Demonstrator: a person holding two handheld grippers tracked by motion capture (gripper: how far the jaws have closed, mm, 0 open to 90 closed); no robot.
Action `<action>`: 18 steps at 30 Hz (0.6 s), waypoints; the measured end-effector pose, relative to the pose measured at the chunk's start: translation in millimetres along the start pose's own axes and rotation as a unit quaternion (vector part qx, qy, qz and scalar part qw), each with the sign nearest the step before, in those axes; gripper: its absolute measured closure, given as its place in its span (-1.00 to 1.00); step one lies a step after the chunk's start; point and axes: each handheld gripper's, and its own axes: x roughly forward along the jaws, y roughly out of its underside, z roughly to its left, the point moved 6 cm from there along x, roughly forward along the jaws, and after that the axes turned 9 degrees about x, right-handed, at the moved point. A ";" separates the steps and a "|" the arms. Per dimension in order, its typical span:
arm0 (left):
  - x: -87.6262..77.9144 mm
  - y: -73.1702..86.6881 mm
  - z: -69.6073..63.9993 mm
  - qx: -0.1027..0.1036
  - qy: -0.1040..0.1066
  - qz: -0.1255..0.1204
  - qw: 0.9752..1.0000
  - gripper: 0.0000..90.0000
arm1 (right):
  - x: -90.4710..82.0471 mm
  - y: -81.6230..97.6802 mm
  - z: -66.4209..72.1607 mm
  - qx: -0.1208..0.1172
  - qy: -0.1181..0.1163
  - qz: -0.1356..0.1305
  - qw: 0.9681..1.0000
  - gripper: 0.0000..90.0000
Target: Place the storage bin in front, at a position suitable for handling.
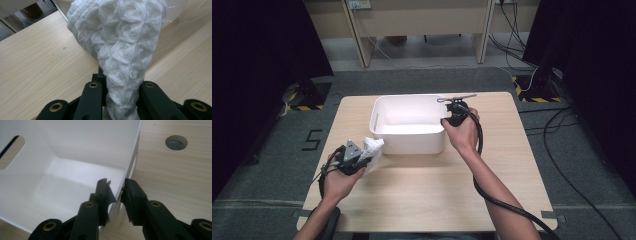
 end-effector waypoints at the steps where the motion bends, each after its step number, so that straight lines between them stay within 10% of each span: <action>1: 0.7 -0.5 0.4 0.004 0.001 0.000 1.000 0.74 | 1.8 -0.6 0.0 0.000 0.005 0.004 1.000 0.65; 18: 5.4 -16.3 -28.4 0.042 0.029 -0.034 0.998 0.74 | -32.9 26.4 -23.3 0.005 0.031 0.006 0.999 0.76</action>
